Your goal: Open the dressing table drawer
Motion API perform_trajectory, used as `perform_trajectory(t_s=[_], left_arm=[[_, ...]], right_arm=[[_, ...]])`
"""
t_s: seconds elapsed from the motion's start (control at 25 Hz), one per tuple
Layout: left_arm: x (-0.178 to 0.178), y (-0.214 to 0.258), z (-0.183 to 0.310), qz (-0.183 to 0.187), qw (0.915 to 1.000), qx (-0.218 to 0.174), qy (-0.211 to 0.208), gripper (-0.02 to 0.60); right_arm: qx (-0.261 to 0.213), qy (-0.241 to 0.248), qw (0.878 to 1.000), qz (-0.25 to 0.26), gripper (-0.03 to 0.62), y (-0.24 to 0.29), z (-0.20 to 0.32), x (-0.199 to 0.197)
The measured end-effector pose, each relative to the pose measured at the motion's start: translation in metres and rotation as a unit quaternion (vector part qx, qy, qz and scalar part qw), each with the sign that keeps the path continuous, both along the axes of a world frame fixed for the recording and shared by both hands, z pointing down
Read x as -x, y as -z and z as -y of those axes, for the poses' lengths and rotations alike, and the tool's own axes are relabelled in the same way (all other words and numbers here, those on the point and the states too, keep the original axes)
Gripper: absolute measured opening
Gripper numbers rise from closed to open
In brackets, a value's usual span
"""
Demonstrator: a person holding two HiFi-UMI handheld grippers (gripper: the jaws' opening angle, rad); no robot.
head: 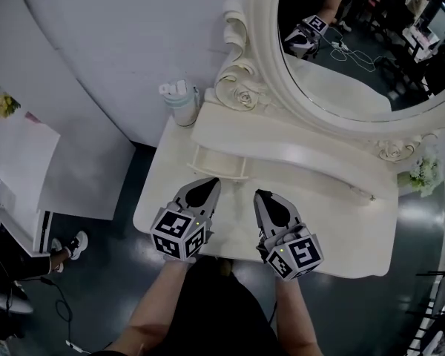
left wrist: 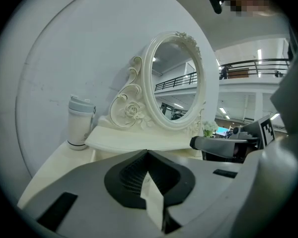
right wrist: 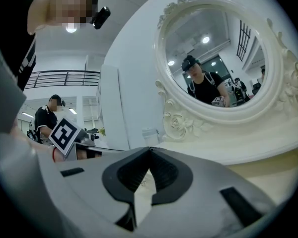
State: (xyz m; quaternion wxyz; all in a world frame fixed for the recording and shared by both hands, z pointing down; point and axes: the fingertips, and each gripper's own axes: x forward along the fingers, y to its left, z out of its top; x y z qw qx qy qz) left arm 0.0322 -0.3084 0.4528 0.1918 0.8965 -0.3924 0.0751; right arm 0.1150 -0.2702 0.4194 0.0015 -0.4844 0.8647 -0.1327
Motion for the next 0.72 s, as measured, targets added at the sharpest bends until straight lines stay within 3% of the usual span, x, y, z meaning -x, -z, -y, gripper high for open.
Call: perform_trajectory(t_s=[0.72], left_arm=[[-0.009, 0.085, 0.002, -0.046, 0.9972, -0.056, -0.018, 0.000]], right_arm=[[-0.044, 0.009, 0.999, -0.016, 0.005, 0.071, 0.003, -0.002]])
